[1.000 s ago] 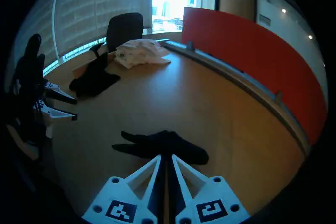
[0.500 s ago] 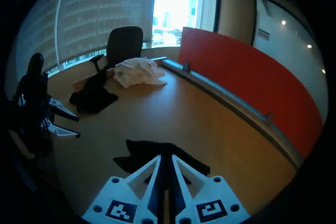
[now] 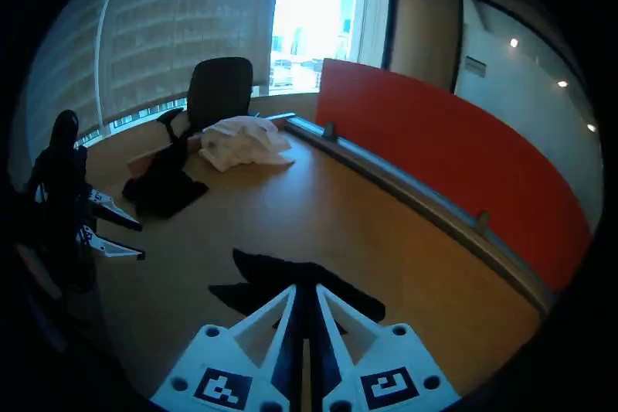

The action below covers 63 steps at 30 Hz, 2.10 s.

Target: Fold towel

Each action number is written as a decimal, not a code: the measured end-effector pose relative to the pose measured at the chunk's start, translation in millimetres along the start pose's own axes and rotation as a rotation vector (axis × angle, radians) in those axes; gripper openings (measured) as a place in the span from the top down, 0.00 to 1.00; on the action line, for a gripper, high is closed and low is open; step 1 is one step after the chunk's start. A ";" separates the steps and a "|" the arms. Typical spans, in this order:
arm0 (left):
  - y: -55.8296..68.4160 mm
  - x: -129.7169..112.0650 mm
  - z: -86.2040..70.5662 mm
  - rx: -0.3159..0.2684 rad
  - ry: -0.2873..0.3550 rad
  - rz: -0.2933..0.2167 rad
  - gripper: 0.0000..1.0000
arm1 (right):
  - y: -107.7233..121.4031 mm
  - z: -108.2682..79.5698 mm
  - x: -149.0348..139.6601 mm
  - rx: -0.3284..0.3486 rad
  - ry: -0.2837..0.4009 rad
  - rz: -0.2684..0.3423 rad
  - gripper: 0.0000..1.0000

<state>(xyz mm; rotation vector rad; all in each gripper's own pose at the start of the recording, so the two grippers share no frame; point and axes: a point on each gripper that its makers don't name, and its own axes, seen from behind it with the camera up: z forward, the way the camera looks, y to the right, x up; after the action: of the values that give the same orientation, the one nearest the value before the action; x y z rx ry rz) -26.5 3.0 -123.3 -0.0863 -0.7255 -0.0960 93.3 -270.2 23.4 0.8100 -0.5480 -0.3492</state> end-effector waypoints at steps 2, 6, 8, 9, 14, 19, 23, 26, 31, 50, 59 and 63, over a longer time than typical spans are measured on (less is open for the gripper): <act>0.1 0.8 -0.1 0.000 0.002 0.001 0.09 | 3.5 -4.7 0.2 -0.005 0.002 0.004 0.91; 0.2 1.2 0.3 0.000 0.001 0.000 0.09 | 12.6 -15.8 -0.4 -0.018 0.004 0.013 0.91; 0.7 1.1 0.3 -0.001 0.000 0.001 0.09 | 18.4 -21.9 -1.3 -0.027 0.006 0.019 0.92; 1.0 1.1 0.3 -0.001 -0.001 0.002 0.09 | 21.8 -25.5 -1.9 -0.032 0.007 0.023 0.92; 4.3 1.2 1.0 -0.003 -0.004 0.012 0.09 | 40.0 -43.6 -8.9 -0.057 0.005 0.037 0.92; 8.4 1.1 2.3 -0.005 -0.006 0.017 0.09 | 60.6 -62.0 -18.2 -0.085 -0.003 0.048 0.92; 11.1 1.4 3.6 -0.005 -0.007 0.014 0.09 | 76.1 -75.7 -23.5 -0.106 -0.002 0.062 0.92; 12.4 2.1 4.3 -0.004 -0.007 0.013 0.09 | 86.8 -85.9 -27.9 -0.118 -0.001 0.073 0.92; 12.9 3.9 5.0 0.000 -0.007 0.018 0.09 | 104.5 -101.0 -37.1 -0.140 -0.007 0.079 0.92; 23.4 6.8 8.7 0.005 -0.022 0.047 0.09 | 173.6 -165.1 -91.2 -0.230 -0.058 0.113 0.92; 26.7 6.1 8.7 0.012 -0.030 0.052 0.09 | 210.4 -196.3 -117.7 -0.277 -0.083 0.132 0.93; 28.6 4.5 8.4 0.016 -0.035 0.057 0.09 | 224.6 -208.7 -129.1 -0.299 -0.094 0.143 0.93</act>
<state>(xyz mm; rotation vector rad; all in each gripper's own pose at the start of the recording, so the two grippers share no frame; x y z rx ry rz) -25.3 32.1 -115.4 -0.0938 -0.7576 -0.0344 130.4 60.2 34.4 0.4645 -0.6207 -0.3286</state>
